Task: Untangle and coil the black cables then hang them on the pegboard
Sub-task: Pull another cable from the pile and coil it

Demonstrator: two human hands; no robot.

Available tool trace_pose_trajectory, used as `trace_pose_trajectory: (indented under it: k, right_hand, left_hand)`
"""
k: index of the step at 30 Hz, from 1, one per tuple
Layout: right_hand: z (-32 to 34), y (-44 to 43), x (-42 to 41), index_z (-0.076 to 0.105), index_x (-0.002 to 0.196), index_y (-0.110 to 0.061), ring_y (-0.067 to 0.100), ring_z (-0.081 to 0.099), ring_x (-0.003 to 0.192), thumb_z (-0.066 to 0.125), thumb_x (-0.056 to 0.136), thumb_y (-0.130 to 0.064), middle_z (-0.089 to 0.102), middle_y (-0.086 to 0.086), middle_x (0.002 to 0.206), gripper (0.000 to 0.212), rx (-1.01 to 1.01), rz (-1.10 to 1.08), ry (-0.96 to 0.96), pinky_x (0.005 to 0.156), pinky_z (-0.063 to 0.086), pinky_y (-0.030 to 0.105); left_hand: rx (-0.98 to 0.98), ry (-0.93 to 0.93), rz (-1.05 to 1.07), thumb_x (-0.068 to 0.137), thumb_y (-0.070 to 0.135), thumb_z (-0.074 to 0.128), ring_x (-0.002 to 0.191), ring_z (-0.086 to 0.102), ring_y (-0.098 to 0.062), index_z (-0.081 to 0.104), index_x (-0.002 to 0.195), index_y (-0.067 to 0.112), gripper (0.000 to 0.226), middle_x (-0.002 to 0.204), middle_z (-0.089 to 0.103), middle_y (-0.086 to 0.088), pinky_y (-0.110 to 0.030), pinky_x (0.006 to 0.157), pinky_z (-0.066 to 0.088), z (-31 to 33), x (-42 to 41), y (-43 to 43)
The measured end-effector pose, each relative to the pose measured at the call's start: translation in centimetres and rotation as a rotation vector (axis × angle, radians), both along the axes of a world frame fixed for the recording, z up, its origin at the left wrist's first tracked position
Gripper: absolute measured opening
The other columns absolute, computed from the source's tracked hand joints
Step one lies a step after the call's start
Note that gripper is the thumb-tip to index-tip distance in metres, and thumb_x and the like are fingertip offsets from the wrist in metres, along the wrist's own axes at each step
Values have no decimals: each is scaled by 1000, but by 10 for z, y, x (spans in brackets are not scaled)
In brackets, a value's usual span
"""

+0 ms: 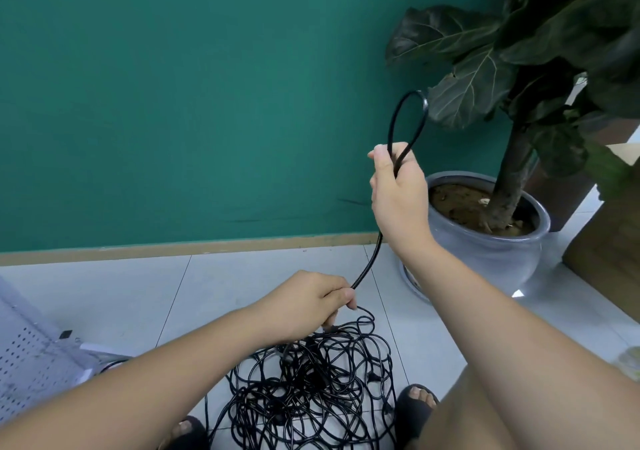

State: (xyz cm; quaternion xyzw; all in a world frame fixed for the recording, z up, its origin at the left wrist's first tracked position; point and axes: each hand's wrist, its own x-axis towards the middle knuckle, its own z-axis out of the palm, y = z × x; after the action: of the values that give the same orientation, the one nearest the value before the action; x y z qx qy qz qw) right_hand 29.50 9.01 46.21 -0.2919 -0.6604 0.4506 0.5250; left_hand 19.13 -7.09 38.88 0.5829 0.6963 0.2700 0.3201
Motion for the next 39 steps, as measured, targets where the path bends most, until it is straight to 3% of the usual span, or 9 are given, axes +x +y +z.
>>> trace_pose_trajectory:
  k: [4, 9, 14, 18, 21, 24, 32, 36, 39]
  right_hand:
    - [-11, 13, 3, 56, 105, -21, 12, 45, 62, 51, 113, -35, 60, 9, 77, 17, 188, -73, -240, 62, 42, 38]
    - [-28, 0, -10, 59, 99, -24, 11, 50, 63, 54, 110, -48, 65, 9, 76, 27, 193, 161, -526, 66, 44, 33]
    - [-35, -38, -9, 67, 95, -24, 19, 45, 45, 33, 111, -67, 55, 5, 66, 57, -93, 575, -520, 43, 36, 25]
    - [-27, -55, -4, 69, 90, -8, 22, 38, 43, 18, 105, -80, 48, 6, 58, 90, -172, 714, -585, 48, 37, 30]
    - [-23, -59, 0, 78, 115, -26, 22, 34, 47, 39, 105, -74, 41, 9, 65, 63, -188, 834, -626, 48, 34, 29]
    - [-22, -57, 4, 77, 118, -28, 18, 30, 52, 53, 109, -52, 34, 4, 68, 35, -187, 864, -695, 48, 30, 31]
    - [-20, -52, 10, 78, 115, -24, 18, 33, 57, 53, 113, -44, 34, -5, 63, 32, -43, 779, -764, 51, 41, 34]
    - [-21, -47, 12, 77, 115, -27, 11, 45, 61, 50, 113, -45, 44, -13, 62, 32, 106, 698, -818, 64, 47, 31]
    - [-22, -49, 13, 73, 116, -23, 9, 44, 61, 49, 115, -42, 45, -14, 63, 30, 142, 714, -791, 62, 44, 27]
  left_hand:
    - [144, 146, 33, 110, 41, 52, 55, 44, -6, 75, 102, 34, 26, 59, 52, 17, -24, 55, 36, 21, 0, -9]
    - [338, 175, 45, 107, 29, 64, 90, 63, -6, 79, 107, 31, 15, 94, 71, 12, -19, 77, 45, 48, -25, -20]
    - [450, 107, 191, 96, 29, 79, 62, 63, -11, 78, 96, 30, 1, 70, 68, 9, -21, 64, 46, 66, -45, -30]
    - [553, 57, 329, 79, 27, 95, 60, 69, -15, 59, 93, 22, 39, 74, 70, 3, -29, 63, 53, 73, -53, -32]
    - [675, 310, 337, 77, 29, 95, 69, 64, -12, 63, 98, 25, 39, 96, 65, 12, -23, 66, 48, 74, -65, -33]
    - [741, 506, 211, 90, 30, 87, 76, 59, -8, 73, 100, 22, 19, 108, 59, 14, -28, 71, 50, 70, -74, -31]
    - [689, 682, 92, 104, 31, 69, 93, 53, -12, 74, 103, 26, 7, 97, 65, 15, -32, 79, 48, 67, -90, -21]
    - [516, 300, 248, 106, 28, 64, 80, 57, -9, 68, 92, 29, 15, 87, 69, 14, -34, 77, 48, 66, -96, -22]
    - [447, 49, 301, 111, 27, 57, 87, 72, -19, 67, 95, 25, 18, 90, 78, 8, -47, 92, 59, 61, -90, -22]
